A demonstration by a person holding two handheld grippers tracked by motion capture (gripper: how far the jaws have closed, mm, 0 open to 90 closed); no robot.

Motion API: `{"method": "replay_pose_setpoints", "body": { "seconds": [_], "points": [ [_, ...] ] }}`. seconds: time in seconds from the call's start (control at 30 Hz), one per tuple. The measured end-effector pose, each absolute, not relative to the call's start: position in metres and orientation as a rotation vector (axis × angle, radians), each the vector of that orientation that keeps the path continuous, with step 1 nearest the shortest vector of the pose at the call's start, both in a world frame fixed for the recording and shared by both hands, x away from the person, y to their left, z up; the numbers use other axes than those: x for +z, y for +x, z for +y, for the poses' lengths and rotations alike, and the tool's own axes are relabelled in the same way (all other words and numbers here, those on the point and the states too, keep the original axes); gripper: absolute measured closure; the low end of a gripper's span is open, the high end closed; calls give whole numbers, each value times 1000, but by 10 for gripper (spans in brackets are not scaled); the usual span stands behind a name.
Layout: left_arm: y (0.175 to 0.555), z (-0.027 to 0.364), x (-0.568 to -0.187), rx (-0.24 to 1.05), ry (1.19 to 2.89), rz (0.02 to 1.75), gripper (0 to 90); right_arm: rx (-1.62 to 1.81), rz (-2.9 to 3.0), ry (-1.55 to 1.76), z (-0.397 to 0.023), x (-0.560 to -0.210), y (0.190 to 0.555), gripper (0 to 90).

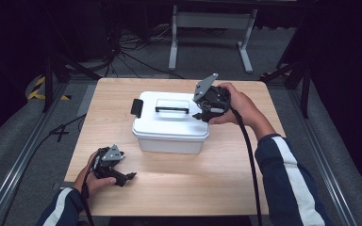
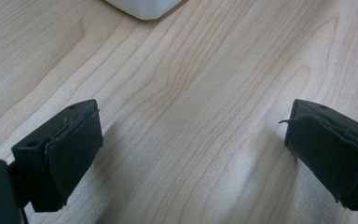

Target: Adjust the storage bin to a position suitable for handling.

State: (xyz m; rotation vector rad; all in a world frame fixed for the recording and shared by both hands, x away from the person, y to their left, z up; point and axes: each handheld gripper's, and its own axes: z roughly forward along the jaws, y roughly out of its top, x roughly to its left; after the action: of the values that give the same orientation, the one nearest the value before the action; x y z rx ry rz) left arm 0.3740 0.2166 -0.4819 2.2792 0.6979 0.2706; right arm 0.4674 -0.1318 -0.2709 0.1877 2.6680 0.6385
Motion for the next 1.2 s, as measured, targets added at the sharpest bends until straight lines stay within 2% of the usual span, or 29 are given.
{"method": "replay_pose_setpoints", "body": {
  "seconds": [0.37, 0.6, 1.07, 1.17, 1.2],
  "points": [
    [372, 218, -482, 264, 2277, 715, 47, 560, 2693, 125, -98, -272, 478, 499],
    [370, 219, -481, 270, 2276, 736, 48, 547, 2712, 114, -88, -277, 485, 549],
    [358, 229, -482, 305, 2254, 792, 58, 527, 2730, 43, -69, -282, 493, 742],
    [357, 231, -482, 313, 2259, 792, 60, 524, 2733, 32, -67, -283, 494, 761],
    [356, 231, -482, 305, 2251, 807, 61, 523, 2735, 16, -65, -283, 495, 793]
  ]
}}
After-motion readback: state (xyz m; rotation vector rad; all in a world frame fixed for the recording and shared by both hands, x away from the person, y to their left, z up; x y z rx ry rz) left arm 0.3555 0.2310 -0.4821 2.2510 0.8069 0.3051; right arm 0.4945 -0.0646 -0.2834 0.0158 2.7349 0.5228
